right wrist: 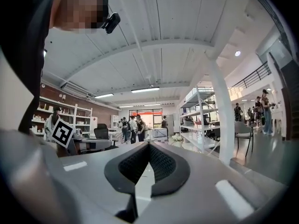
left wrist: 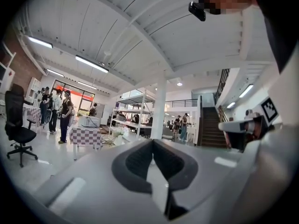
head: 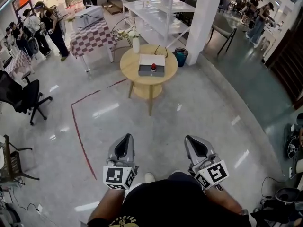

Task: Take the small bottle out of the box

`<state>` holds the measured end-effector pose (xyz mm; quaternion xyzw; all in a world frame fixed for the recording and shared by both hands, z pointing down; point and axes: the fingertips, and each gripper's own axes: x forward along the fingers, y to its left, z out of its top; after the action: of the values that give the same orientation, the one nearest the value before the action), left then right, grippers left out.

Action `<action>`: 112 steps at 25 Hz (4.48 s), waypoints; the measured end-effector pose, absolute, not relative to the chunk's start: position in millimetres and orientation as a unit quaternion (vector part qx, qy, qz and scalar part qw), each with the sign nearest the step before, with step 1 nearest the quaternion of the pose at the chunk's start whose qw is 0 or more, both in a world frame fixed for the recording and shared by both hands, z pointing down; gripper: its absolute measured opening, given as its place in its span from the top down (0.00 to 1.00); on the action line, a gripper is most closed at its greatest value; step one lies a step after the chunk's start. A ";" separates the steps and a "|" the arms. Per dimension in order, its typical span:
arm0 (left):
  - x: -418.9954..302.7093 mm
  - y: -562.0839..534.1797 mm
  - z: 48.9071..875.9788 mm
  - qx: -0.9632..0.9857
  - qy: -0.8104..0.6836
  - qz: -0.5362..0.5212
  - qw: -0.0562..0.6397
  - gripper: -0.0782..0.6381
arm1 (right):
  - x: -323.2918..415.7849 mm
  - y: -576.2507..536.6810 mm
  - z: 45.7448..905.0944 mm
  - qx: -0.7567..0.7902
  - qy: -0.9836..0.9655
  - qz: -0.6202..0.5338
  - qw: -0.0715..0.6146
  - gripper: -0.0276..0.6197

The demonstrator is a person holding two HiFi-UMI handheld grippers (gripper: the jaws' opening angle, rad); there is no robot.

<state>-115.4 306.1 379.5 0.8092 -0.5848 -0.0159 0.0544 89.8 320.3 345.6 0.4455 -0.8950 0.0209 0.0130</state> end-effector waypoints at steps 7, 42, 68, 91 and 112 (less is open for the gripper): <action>-106.2 307.8 384.6 0.815 -0.575 -0.017 0.070 0.89 | 106.3 322.3 346.5 0.464 -0.885 0.021 0.022 0.95; -116.9 194.9 411.5 0.801 -0.590 0.025 0.093 0.89 | 90.7 195.9 377.7 0.444 -0.893 0.072 0.019 0.95; -99.1 37.6 381.9 0.779 -0.624 0.024 0.053 0.89 | 98.4 22.5 368.5 0.382 -0.922 0.062 -0.002 0.95; -53.4 -21.2 379.9 0.803 -0.593 0.048 0.030 0.89 | 124.4 -18.9 375.1 0.396 -0.917 0.056 -0.004 0.95; -114.2 -124.3 401.7 0.803 -0.591 0.051 0.062 0.89 | 71.0 -119.2 388.9 0.414 -0.907 0.080 0.009 0.95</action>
<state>-114.2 -124.3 401.7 0.8025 -0.5912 0.0511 0.0618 71.0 -119.2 388.9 0.4137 -0.9068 0.0800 0.0089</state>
